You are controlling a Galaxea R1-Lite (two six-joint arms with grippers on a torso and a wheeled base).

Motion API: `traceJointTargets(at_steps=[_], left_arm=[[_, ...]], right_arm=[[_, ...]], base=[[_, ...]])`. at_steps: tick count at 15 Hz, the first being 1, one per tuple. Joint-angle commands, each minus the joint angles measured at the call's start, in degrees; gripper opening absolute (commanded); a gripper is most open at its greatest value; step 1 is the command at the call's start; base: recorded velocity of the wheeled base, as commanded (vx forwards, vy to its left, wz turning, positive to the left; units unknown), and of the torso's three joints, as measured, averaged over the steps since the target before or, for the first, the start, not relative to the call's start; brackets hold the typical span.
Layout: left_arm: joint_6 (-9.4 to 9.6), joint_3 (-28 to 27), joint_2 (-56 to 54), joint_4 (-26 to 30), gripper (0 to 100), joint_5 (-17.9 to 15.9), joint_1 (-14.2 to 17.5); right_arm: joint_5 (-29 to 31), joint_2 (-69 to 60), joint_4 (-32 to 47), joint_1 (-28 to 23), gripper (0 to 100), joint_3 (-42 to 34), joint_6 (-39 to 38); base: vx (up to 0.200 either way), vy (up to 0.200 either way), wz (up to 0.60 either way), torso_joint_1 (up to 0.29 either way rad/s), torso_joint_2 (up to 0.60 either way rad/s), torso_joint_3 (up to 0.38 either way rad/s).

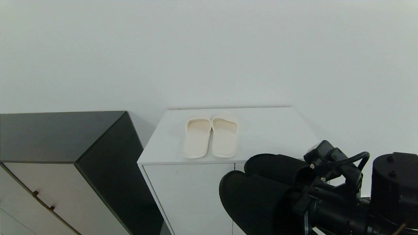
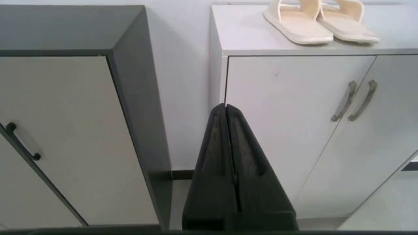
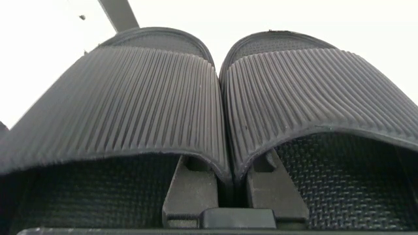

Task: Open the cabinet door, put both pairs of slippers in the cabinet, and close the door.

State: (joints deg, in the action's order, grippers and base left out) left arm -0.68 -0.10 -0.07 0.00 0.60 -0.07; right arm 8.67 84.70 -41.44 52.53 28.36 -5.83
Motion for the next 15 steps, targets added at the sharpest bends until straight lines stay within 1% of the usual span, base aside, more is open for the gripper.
traceJointTargets(at_steps=[1, 5, 7, 15], left_arm=[[-0.02, 0.01, 0.07, 0.00, 0, 0.02, -0.01], [-0.02, 0.01, 0.07, 0.00, 0, 0.02, -0.01], [-0.02, 0.01, 0.07, 0.09, 0, -0.07, -0.01], [-0.02, 0.01, 0.07, 0.00, 0, 0.02, -0.01]], right_arm=[[0.03, -0.33, -0.05, -0.06, 0, -0.41, 0.03], [-1.11, -0.33, -0.05, -0.06, 0, -1.29, -0.06], [-2.08, -0.59, -0.05, 0.29, 0, -2.16, 0.11], [-2.43, -0.59, -2.51, 0.38, 0, -3.57, 0.91]], base=[[0.000, 0.000, 0.00, 0.000, 0.00, 0.000], [0.000, 0.000, 0.00, 0.000, 0.00, 0.000], [0.000, 0.000, 0.00, -0.090, 0.21, 0.124], [0.000, 0.000, 0.00, -0.217, 0.52, 0.297]])
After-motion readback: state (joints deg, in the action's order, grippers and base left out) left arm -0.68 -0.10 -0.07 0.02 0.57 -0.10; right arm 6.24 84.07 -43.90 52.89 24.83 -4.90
